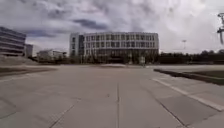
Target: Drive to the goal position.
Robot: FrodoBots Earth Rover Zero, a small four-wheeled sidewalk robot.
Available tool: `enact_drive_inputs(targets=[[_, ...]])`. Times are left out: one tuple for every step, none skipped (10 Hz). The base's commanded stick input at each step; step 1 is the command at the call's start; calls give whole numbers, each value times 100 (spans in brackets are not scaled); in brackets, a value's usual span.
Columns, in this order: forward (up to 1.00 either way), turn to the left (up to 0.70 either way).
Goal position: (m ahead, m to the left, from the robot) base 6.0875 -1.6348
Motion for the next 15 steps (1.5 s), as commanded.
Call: enact_drive_inputs(targets=[[100,0],[100,0],[100,0],[100,0],[100,0],[100,0],[100,0],[100,0],[100,0],[100,0],[100,0],[100,0],[100,-28],[100,-40],[100,-40]])
